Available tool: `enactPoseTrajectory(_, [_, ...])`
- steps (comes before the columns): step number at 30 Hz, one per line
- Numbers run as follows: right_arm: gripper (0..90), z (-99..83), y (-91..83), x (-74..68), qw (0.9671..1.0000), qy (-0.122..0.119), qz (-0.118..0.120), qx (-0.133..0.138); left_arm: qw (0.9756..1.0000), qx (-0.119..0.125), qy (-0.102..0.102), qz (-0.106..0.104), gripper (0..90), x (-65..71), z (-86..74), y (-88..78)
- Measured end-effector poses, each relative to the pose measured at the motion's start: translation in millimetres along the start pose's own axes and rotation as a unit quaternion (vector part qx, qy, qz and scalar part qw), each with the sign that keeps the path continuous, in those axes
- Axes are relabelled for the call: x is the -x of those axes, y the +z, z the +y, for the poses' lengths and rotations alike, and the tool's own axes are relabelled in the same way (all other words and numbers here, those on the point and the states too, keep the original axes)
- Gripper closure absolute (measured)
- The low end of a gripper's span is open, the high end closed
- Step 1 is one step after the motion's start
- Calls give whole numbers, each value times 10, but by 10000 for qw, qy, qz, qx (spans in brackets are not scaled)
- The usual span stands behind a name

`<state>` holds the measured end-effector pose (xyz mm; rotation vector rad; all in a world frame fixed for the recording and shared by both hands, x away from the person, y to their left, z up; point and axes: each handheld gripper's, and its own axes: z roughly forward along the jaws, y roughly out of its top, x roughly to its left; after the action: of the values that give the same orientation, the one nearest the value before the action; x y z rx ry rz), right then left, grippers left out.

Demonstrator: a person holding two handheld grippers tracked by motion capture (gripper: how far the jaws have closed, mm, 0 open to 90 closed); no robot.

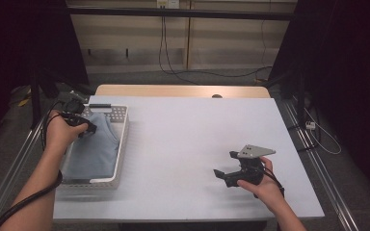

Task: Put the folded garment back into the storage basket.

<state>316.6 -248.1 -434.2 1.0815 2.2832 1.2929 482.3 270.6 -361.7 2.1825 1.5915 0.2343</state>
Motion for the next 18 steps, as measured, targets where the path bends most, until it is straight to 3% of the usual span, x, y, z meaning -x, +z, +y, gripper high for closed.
enactPoseTrajectory(18, [66, 14, 15, -5, 10000, 4, 14, 8, 9993, 80, -114, -336, 497, 47, 45, -212])
